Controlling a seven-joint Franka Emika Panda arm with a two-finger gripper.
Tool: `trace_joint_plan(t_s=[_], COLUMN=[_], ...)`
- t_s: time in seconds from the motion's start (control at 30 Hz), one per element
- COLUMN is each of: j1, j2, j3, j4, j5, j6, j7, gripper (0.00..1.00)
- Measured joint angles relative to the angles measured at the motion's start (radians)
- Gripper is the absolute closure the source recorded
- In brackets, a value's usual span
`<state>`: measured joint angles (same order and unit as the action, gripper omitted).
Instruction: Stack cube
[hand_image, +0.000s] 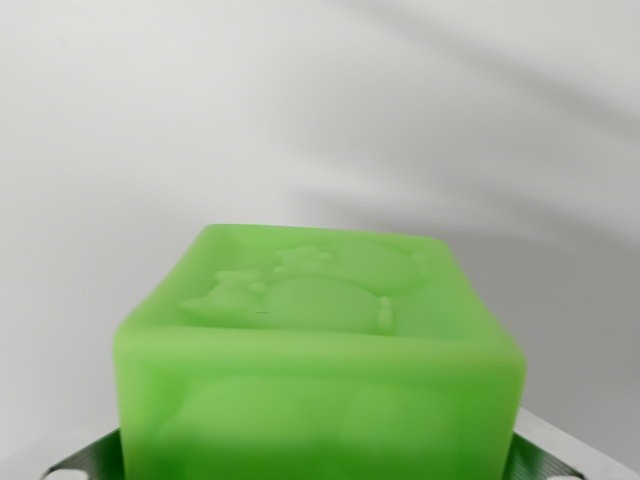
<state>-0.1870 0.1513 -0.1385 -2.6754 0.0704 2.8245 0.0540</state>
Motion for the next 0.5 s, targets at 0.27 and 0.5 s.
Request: trace_joint_plan(t_s=[0.27,0.5], j1=[0.034,0.063], j2=[-0.012,-0.022], j3=[0.000,0.000], j4=[-0.012,-0.021], j5=[-0.005,-0.011], j6=[0.000,0.000], j7=[0.070,0.131], gripper=[1.00,1.00])
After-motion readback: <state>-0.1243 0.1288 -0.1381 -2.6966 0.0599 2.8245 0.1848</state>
